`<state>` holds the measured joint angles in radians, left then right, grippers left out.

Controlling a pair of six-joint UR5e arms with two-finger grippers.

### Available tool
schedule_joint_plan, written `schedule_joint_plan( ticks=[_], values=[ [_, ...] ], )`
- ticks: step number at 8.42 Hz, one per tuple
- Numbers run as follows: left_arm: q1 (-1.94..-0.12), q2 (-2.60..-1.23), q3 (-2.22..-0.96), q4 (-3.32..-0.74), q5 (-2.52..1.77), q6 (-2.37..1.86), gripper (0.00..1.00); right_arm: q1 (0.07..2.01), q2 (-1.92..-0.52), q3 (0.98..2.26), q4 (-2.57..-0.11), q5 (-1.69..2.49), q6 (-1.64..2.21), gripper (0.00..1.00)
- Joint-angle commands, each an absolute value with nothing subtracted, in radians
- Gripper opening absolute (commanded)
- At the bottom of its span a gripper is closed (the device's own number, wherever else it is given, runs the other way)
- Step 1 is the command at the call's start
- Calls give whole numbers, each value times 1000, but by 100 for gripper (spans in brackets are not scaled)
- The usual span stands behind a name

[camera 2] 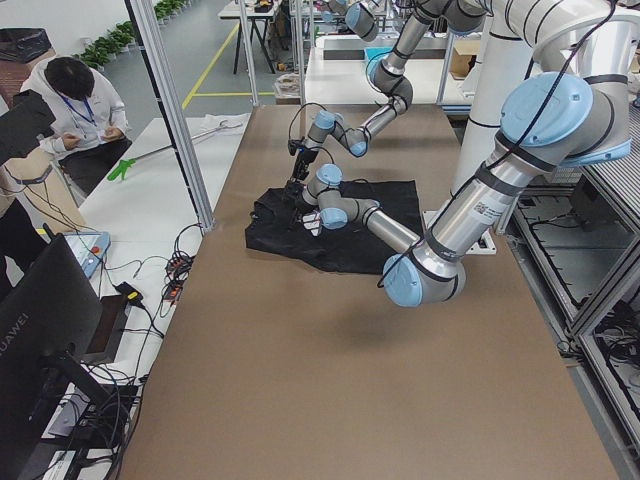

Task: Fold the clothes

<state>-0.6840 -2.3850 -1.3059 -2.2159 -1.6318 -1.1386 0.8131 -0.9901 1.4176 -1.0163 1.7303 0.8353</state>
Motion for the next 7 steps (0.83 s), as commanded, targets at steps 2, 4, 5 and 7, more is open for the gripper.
schedule_joint_plan(
  ticks=[2,4,5,7],
  values=[
    [-696,-2376,-1376,-2211,-1632,-1140,100,842,-979,1419,-1017,1735,850,94],
    [-696,-2379,-1384,-2217,-1631,-1140,100,862,-979,1414,-1017,1738,851,94],
    [-695,-2381,-1382,-2217,-1629,-1138,100,871,-983,1414,-1017,1741,851,94],
    [-696,-2384,-1382,-2217,-1631,-1137,100,882,-983,1411,-1017,1741,841,94]
  ],
)
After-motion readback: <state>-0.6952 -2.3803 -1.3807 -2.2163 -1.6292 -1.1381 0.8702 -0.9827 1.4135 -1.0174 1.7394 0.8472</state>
